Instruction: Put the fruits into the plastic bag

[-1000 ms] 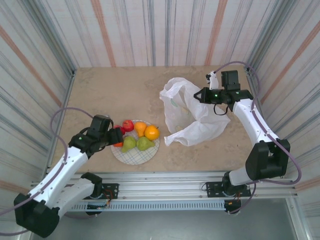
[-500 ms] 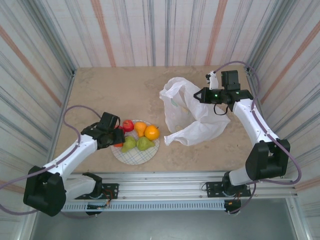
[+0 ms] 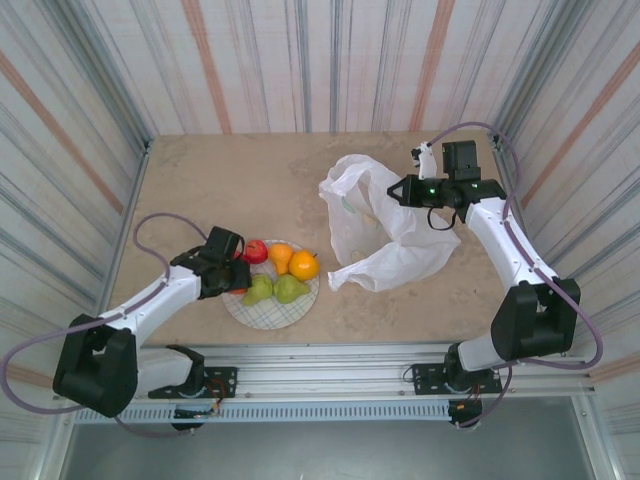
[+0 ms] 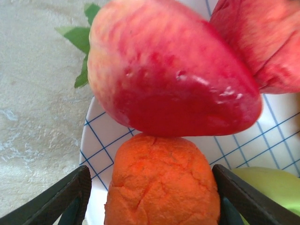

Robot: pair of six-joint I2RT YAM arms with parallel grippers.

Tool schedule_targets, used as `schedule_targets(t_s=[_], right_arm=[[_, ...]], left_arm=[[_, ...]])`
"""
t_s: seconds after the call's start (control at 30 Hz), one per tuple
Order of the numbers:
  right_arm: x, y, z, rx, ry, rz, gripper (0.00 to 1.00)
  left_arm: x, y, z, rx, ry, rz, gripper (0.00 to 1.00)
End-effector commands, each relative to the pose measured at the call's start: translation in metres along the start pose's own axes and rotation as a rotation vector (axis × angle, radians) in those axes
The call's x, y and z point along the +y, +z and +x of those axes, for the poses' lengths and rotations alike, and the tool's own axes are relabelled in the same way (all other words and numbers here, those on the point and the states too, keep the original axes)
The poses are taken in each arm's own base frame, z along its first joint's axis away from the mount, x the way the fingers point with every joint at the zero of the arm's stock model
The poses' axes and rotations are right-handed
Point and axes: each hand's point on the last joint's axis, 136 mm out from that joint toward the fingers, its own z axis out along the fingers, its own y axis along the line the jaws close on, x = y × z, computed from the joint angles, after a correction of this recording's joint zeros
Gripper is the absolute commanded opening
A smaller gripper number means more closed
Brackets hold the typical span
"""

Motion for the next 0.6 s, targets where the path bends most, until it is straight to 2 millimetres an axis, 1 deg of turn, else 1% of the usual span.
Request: schedule_targets(t_s=[0.0,0.13,0.4,0.57], right_arm=[[0.0020,0.0029,0.0017,0.006,-0.015,-0.018,0.00],[0.0025,0.0043,0.0024,0.008,-0.013,-0.021,0.00],[0.0020,0.0058,0.0042,0.015,-0.012,-0.021,0.00],[0.0017,0.0063,0.0043,0.015,-0.010,-0.020,0.00]], left_arm=[[0.0073,0.0075,0.0059,0.011,-0.005,-0.023,0.70],[0.0088,0.0112,0.0088,0.018,-0.007,-0.028,0.70],[0.0085,0.0097,0.0068,0.004,-0.007,-0.024,0.59],[0.0125,0.0034,0.0071,-0.017,-0.019,-0.032,0.54]])
